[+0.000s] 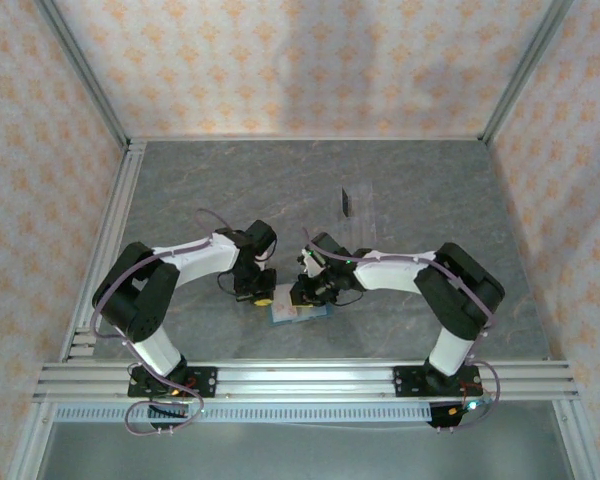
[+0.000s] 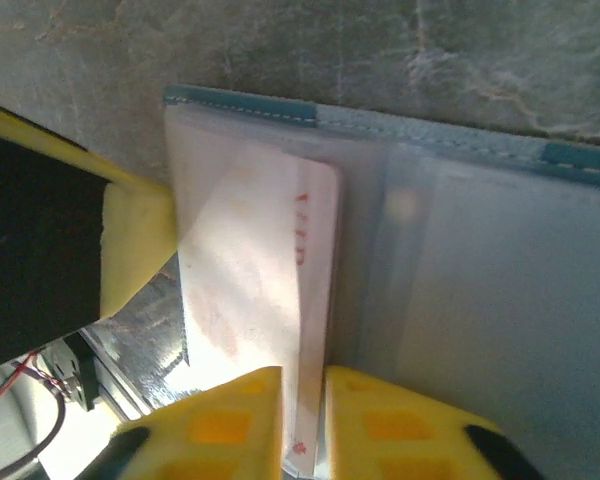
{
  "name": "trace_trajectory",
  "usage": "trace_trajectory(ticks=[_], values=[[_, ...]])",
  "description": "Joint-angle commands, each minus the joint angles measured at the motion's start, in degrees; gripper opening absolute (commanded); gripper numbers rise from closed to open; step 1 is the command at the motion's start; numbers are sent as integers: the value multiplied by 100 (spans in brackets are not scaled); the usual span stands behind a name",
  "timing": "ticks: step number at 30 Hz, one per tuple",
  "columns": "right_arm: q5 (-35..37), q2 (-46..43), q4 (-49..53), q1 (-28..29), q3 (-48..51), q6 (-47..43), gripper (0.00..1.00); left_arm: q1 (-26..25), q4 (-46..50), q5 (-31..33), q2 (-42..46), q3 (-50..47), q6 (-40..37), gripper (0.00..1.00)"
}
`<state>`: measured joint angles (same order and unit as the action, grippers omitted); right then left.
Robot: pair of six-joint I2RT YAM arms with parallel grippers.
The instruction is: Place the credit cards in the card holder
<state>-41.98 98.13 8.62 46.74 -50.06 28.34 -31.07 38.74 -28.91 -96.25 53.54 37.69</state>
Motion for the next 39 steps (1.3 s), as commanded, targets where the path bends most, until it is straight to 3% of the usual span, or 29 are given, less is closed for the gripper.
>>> trace_trajectory(ticks=[1,5,7,14,19,39], values=[[315,-499,458,20,-242,-114,28,-47,-20,104,62,-176,18,0],[603,-760,1074,2,-463,-291,40,-42,-16,113,78,-205,1,0],[730,-804,1387,-7,-603,-432,41,-45,-20,104,63,-206,-3,0],[1778,-613,2582,-15,-1403,-1097,30,-45,-7,105,80,-212,-8,0],[2415,-182,3137,-7,-1808,-1438,29,-43,-7,104,108,-214,19,0],[2930,631,2824,175,-1590,-1450,33,-52,-16,128,140,-229,124,0]])
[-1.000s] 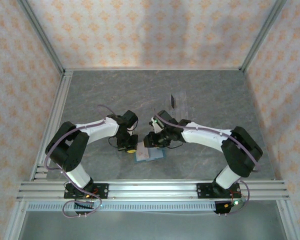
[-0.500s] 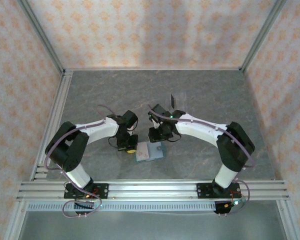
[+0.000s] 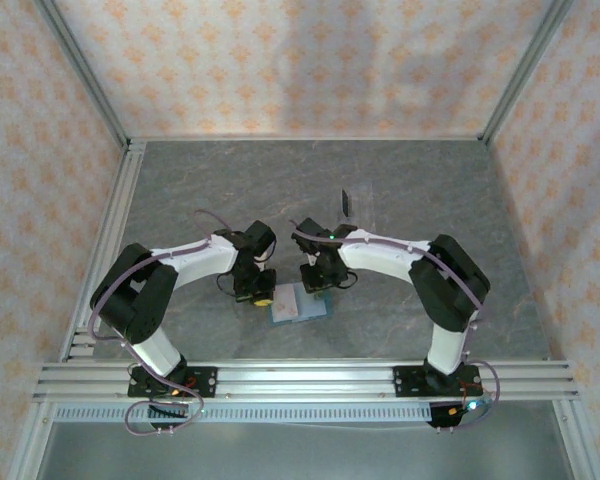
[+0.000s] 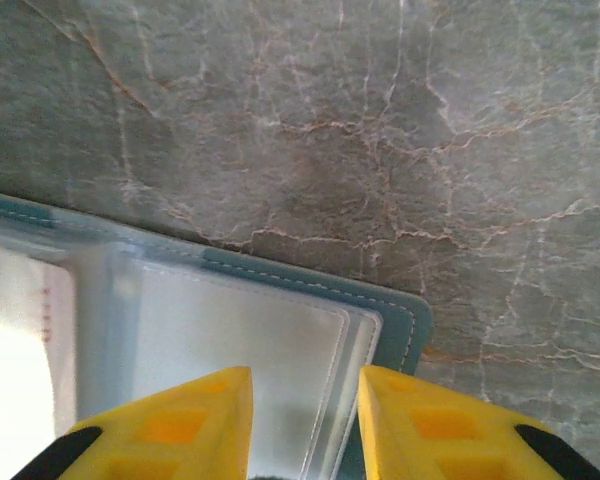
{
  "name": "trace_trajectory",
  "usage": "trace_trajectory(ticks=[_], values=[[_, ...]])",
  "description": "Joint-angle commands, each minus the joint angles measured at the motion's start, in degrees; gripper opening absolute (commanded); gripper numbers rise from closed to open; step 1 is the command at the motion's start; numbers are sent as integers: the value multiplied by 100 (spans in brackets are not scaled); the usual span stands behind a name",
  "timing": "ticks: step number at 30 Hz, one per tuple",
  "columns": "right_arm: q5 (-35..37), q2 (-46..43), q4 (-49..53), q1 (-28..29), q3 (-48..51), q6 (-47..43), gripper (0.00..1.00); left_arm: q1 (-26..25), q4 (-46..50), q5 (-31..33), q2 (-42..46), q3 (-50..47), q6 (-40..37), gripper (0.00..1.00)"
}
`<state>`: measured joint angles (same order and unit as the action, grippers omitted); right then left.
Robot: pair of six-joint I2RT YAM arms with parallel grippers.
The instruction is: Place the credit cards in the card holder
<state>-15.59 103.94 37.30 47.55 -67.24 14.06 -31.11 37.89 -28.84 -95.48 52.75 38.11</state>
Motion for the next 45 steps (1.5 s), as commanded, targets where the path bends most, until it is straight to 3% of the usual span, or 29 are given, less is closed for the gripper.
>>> trace_trajectory(ticks=[1,8,17,29,45], values=[[343,45,-62,134,165,-21,33,-51,66,120,57,-154,92,0],[634,222,-46,355,223,16,28,-46,8,115,47,-200,118,0],[852,48,179,395,171,104,0,-52,-4,114,34,-248,103,0],[917,-335,757,404,-398,51,0,-49,-44,98,20,-264,93,0],[-763,-326,-24,413,-517,618,0,-62,-23,36,18,-167,100,0]])
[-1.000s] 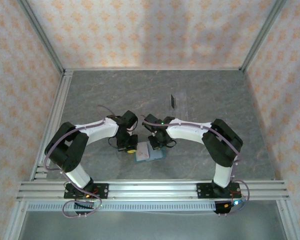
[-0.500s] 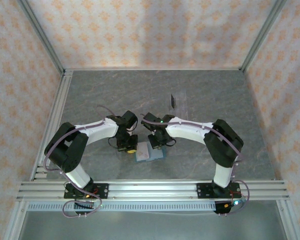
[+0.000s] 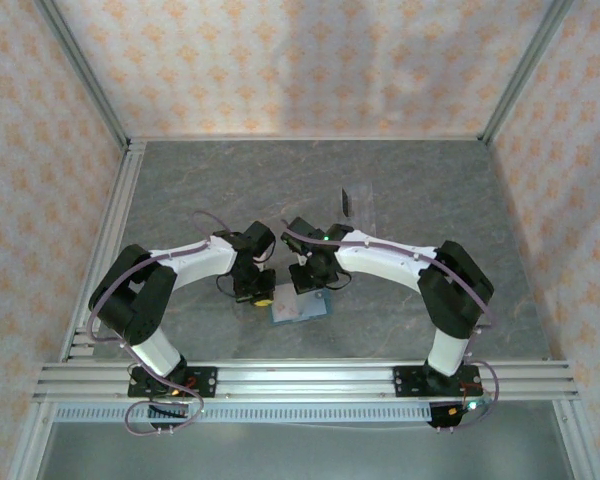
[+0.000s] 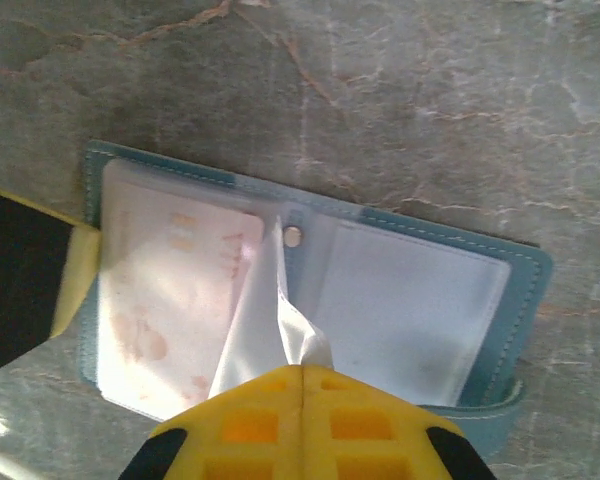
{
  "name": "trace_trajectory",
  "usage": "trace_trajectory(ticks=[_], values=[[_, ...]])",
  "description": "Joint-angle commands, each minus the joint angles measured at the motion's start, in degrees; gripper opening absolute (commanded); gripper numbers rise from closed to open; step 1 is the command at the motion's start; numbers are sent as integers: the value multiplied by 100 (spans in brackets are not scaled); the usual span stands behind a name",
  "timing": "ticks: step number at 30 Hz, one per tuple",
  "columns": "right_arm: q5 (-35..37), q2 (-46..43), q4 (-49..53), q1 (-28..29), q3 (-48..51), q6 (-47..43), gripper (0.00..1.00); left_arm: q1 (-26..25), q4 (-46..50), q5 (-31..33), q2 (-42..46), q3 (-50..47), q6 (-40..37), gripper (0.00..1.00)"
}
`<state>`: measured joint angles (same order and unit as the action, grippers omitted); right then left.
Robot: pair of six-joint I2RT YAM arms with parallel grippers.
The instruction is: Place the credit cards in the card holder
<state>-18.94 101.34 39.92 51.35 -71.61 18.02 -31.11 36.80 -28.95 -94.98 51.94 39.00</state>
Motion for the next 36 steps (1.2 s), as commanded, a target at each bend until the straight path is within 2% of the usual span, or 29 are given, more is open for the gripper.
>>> trace_trajectory(ticks=[1,4,7,11,16,22,27,31,36], values=[[-552,-44,-381,33,-64,272,0,-67,95,56,-19,-85,11,0],[-900,85,-663,32,-43,464,0,-61,136,65,24,-77,11,0],[-1197,112,-1225,33,139,794,17,-63,182,89,96,-60,11,0],[-1436,360,-1546,33,172,1026,28,-58,318,143,252,13,11,0],[-1662,556,-2049,28,305,1318,34,-20,650,273,719,75,11,0],[-1868,747,-2319,33,268,1507,41,206,1000,245,1281,32,-41,8],[-2077,714,-2454,33,132,1562,50,608,1165,150,1707,-184,-81,11],[-2330,656,-2595,33,-101,1639,59,914,1361,105,2019,-207,-197,18],[-2761,738,-2650,-20,-531,1773,60,1218,1444,-87,2209,-160,-252,24]])
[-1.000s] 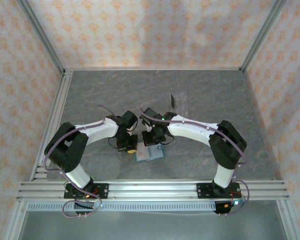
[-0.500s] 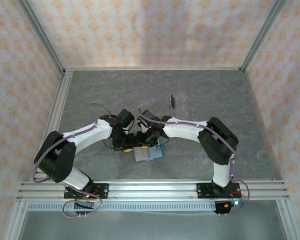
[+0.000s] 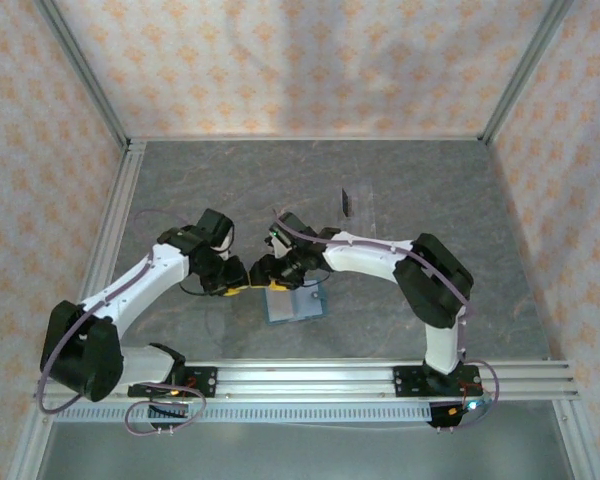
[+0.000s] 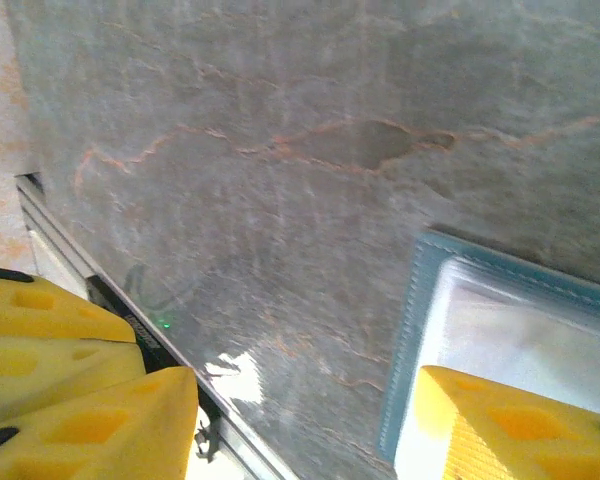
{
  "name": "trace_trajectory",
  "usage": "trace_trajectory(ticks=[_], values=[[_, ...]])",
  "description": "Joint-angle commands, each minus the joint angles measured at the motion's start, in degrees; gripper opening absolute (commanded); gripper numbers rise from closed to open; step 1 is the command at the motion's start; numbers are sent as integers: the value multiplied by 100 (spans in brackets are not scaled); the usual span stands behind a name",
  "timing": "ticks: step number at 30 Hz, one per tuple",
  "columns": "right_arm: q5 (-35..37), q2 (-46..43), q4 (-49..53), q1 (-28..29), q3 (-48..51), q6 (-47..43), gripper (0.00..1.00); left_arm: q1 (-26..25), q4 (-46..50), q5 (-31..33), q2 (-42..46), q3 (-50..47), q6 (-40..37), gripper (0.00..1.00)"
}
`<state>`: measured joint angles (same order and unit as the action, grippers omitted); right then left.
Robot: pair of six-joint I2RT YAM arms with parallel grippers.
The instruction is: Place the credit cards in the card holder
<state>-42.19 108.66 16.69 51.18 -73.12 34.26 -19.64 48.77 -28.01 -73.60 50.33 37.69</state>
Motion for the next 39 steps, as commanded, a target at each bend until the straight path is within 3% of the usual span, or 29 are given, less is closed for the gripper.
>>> trace_trajectory(ticks=[1,4,8,12,14,17,19,29,39], values=[[-476,23,-326,-18,-457,157,60,105,271,-194,96,29,-121,26],[-486,-32,-227,-93,-710,119,58,170,291,-220,150,104,-111,30],[202,-378,221,-477,-1047,-45,55,208,299,-274,252,169,-109,37],[1818,-548,2055,-1105,-2141,-759,51,206,236,-363,377,120,-164,46],[2976,-458,2988,-1357,-2759,-1147,57,206,156,-432,430,42,-182,50],[4120,404,4742,-1665,-4212,-1637,63,206,112,-423,441,-34,-201,51],[4456,993,5467,-1786,-4922,-1869,64,201,31,-442,452,-90,-162,52],[4926,2397,6186,-2030,-6442,-2059,57,205,-107,-460,411,-129,-144,57],[5015,2905,6325,-2048,-6544,-2048,45,205,-62,-442,372,-101,-190,57]])
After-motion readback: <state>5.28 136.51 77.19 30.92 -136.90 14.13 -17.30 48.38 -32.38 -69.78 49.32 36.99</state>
